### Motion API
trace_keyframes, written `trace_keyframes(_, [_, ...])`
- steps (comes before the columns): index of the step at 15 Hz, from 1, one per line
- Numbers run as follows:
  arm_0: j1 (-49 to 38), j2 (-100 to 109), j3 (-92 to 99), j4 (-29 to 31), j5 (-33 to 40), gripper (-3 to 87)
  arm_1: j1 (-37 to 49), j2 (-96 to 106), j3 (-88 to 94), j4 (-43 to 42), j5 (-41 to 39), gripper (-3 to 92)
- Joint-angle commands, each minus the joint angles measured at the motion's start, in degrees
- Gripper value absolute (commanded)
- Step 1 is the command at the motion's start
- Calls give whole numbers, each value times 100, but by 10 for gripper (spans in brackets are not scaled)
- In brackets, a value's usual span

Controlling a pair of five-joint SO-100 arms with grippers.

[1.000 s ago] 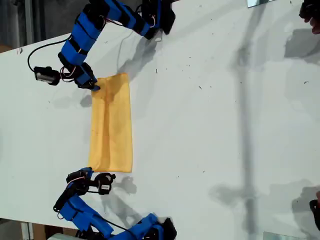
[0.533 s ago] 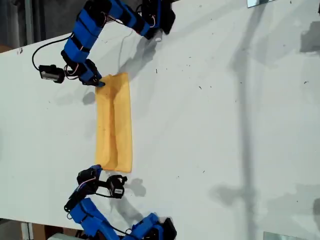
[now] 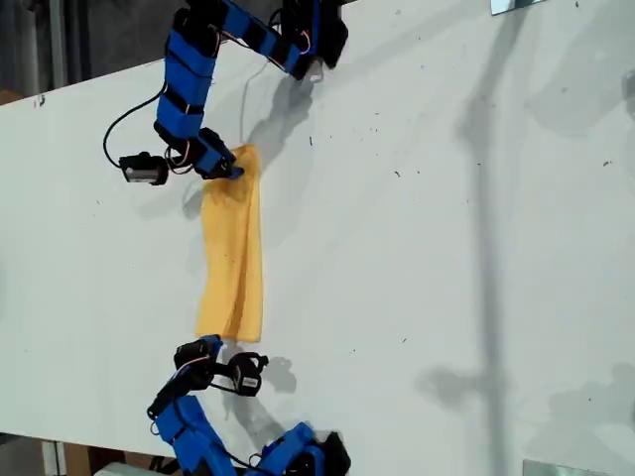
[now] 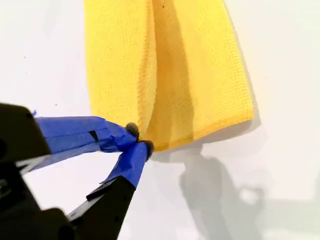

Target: Grasp corners of a square towel and fold twice.

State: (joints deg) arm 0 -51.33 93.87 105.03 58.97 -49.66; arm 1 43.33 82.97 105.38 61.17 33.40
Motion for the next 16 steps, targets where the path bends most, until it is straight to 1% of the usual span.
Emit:
trace_keyframes(1, [149, 299, 35, -53, -141, -5, -53, 325, 26, -70, 70, -1])
trace_keyframes(4, [571, 343, 404, -264, -396, -5, -53, 334, 158, -79, 105, -1])
trace_keyframes(7, [1072, 457, 721, -545, -659, -5, 158, 439, 229, -149, 123, -1])
trace_keyframes(12, [1239, 879, 1072, -826, -694, -5, 686, 870, 105, -220, 105, -1])
trace_keyframes(16, [923, 536, 1081, -624, -738, -5, 457, 598, 281, -255, 158, -1])
